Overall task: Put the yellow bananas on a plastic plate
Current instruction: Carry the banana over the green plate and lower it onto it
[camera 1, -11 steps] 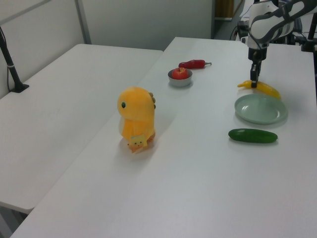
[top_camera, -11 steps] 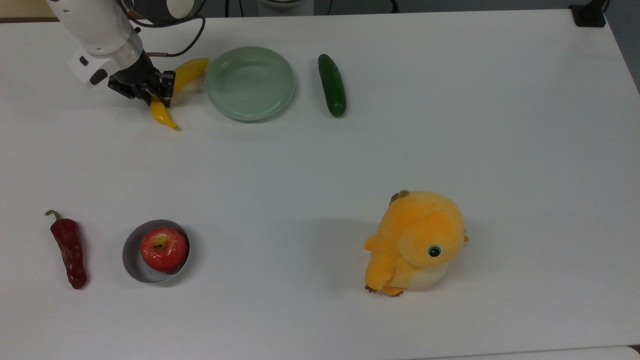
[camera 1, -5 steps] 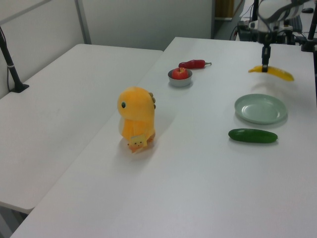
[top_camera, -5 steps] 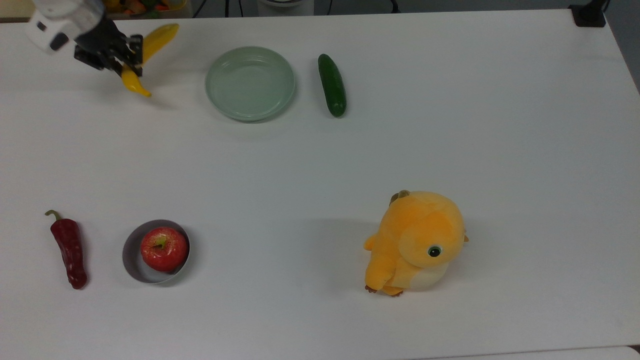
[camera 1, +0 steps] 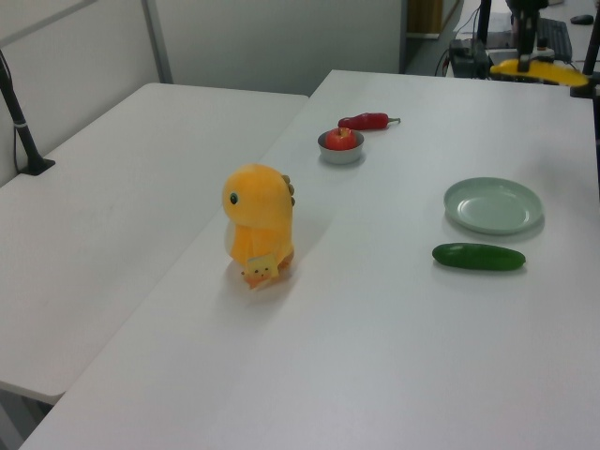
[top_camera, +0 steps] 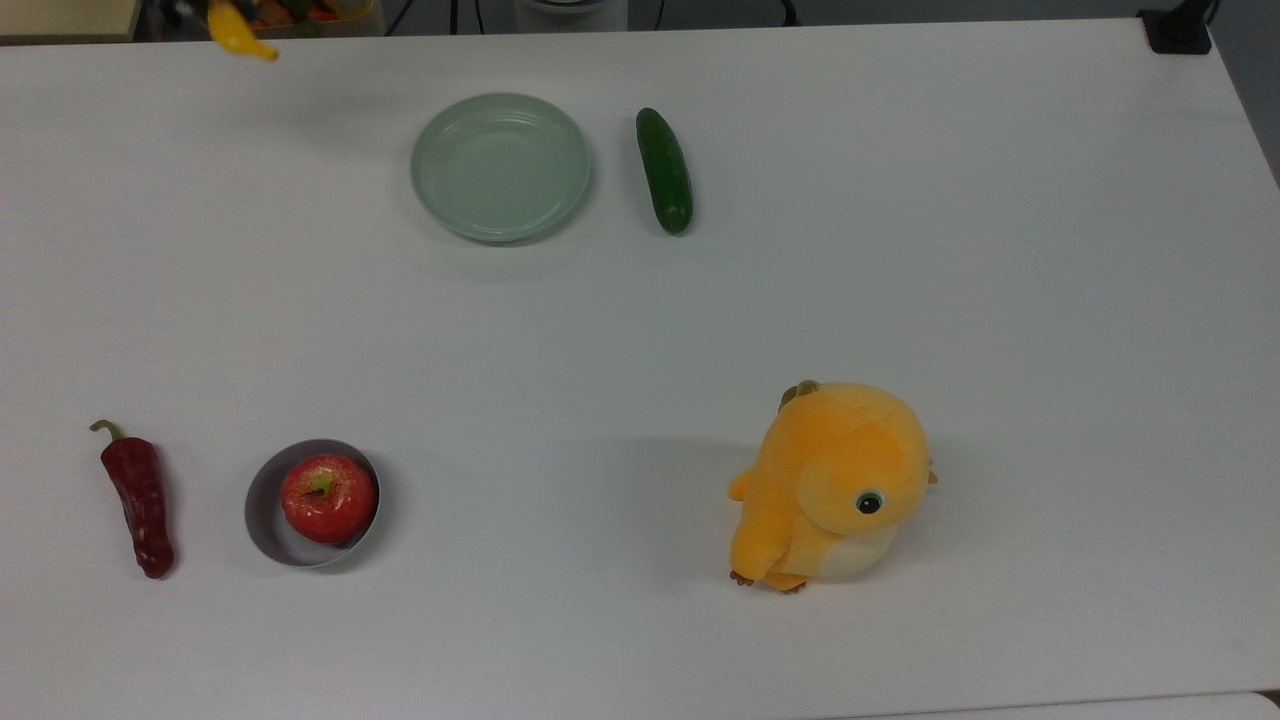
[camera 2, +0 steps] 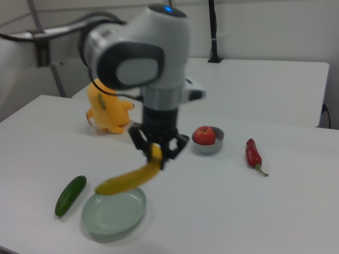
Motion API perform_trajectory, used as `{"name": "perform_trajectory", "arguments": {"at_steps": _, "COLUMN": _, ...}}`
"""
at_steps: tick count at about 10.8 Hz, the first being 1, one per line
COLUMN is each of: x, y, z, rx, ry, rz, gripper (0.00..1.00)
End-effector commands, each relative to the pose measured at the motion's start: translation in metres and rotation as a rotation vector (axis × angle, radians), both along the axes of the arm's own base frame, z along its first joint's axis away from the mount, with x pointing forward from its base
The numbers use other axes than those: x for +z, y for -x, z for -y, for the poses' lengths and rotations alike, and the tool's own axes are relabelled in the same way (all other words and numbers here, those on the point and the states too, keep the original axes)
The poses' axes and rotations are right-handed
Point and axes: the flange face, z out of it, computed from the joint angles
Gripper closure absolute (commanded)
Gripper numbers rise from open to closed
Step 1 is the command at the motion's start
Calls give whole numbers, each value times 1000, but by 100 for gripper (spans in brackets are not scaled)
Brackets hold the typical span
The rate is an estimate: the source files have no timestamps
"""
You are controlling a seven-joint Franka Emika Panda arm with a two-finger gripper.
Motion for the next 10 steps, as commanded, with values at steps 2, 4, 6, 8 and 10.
{"name": "perform_trajectory", "arguments": {"at_steps": 2, "x": 37, "y": -9, "z": -129, "rx": 16, "ry": 55, "rz": -93, "gripper": 97}}
{"name": "perform_trajectory", "arguments": {"at_steps": 4, "x": 11, "y": -27, "z": -188, "rx": 10, "ry": 111, "rz": -152, "gripper": 97}}
{"name": "perform_trajectory", "arguments": {"at_steps": 6, "x": -26, "y": -36, "z": -204, "rx": 22, "ry": 112, "rz": -161, "gripper": 95}}
{"name": "perform_trajectory", "arguments": {"at_steps": 8, "x": -66, "y": -44, "z": -205, "rx": -1, "ry": 120, "rz": -124, "gripper": 95}}
{"name": "perform_trajectory", "arguments": {"at_steps": 10, "x": -109, "y": -56, "z": -206, "rx": 1, "ry": 121, "rz": -99, "gripper": 95}}
